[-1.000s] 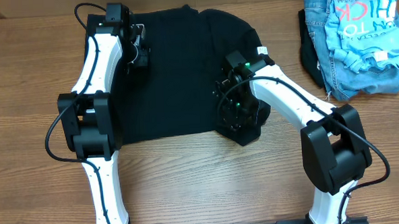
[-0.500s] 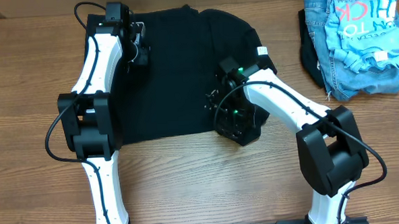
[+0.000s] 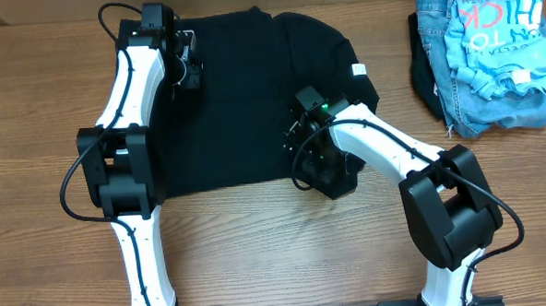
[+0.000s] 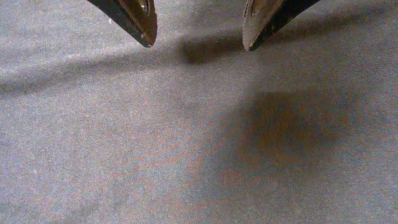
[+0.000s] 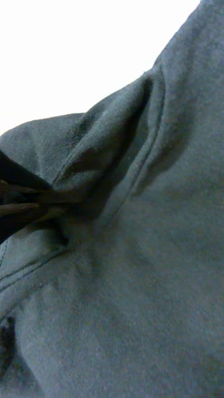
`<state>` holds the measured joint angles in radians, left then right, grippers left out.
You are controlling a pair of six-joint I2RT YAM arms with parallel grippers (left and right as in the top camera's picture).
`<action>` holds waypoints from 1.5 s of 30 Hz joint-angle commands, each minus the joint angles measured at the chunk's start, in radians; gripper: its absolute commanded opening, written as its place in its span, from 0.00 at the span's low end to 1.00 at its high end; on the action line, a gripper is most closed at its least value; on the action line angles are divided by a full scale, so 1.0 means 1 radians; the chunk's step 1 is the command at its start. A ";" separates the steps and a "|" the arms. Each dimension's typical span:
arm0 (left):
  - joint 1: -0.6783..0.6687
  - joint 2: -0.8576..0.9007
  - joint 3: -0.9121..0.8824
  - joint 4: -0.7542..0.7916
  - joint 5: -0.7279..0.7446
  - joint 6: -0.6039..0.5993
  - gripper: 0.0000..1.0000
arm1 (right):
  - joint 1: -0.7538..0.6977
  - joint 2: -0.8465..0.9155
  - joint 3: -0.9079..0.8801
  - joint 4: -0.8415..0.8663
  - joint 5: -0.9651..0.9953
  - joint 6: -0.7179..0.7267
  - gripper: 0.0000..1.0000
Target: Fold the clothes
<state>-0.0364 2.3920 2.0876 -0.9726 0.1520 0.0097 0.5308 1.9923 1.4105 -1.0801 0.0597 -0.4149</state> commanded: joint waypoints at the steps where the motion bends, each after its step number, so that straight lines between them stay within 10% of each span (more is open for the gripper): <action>1: 0.005 0.014 0.002 0.000 -0.006 0.013 0.49 | 0.000 -0.031 0.022 -0.040 -0.114 0.004 0.04; 7: 0.005 0.014 0.002 0.001 -0.006 0.013 0.49 | 0.016 -0.031 0.170 -0.266 -0.499 0.023 0.04; 14: 0.008 0.014 0.002 0.001 -0.006 0.017 0.49 | 0.142 -0.031 0.167 -0.281 -0.502 0.043 0.06; 16: 0.014 0.014 0.002 0.001 -0.006 0.017 0.49 | 0.143 -0.031 0.167 -0.294 -0.422 0.057 0.72; 21: 0.027 0.014 0.002 0.000 -0.006 0.017 0.50 | 0.136 -0.038 0.318 -0.287 -0.279 0.165 0.82; 23: 0.028 0.014 0.002 -0.010 -0.006 0.017 0.50 | 0.089 -0.040 0.380 -0.307 -0.068 0.326 0.72; 26: 0.029 0.014 0.002 -0.012 -0.006 0.017 0.50 | -0.085 -0.037 0.349 -0.316 -0.070 0.499 0.10; 27: 0.030 0.014 0.002 -0.011 -0.006 0.017 0.50 | -0.107 -0.037 0.337 -0.309 -0.082 0.498 0.06; 45: 0.030 0.014 0.002 -0.005 -0.006 0.016 0.50 | -0.180 -0.035 -0.108 0.064 -0.200 0.520 0.04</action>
<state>-0.0170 2.3920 2.0876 -0.9794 0.1490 0.0097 0.3534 1.9778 1.3369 -1.0378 -0.1417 0.1009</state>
